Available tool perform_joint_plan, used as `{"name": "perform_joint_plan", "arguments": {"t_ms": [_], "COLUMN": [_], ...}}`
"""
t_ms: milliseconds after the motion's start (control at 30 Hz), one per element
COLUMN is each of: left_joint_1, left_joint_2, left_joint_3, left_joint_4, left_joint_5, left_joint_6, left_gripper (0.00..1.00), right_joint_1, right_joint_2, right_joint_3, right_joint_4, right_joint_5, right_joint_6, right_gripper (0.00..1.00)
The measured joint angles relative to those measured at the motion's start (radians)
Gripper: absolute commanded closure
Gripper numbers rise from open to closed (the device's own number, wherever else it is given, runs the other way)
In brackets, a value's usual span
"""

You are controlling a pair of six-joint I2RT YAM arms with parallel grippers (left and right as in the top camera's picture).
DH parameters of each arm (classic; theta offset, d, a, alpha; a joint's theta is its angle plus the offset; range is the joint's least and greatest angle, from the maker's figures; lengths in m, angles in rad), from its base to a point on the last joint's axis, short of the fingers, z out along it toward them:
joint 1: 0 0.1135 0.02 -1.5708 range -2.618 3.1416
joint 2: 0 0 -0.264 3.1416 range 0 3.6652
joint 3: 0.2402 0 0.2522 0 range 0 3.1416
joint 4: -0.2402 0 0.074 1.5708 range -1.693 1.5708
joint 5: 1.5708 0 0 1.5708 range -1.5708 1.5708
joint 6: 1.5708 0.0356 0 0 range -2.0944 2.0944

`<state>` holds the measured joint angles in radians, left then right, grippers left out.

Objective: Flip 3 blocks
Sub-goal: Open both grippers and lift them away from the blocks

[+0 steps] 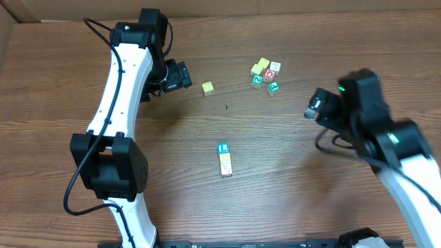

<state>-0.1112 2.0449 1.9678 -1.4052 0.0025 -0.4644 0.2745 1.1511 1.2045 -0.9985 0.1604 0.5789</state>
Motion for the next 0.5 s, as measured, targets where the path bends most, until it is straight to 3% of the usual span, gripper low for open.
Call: {"name": "perform_joint_plan", "arguments": {"t_ms": [500], "left_joint_1": [0.000], "left_joint_2": [0.000], "left_joint_3": [0.000], "left_joint_4": [0.000], "left_joint_5": [0.000], "left_joint_6": [0.000], "left_gripper": [0.00], "right_joint_1": [-0.026], "right_joint_2": [-0.641], "right_joint_3": [0.000], "right_joint_4": [0.002], "right_joint_5": [0.050], "right_joint_6": [-0.003], "right_gripper": [0.00]}}
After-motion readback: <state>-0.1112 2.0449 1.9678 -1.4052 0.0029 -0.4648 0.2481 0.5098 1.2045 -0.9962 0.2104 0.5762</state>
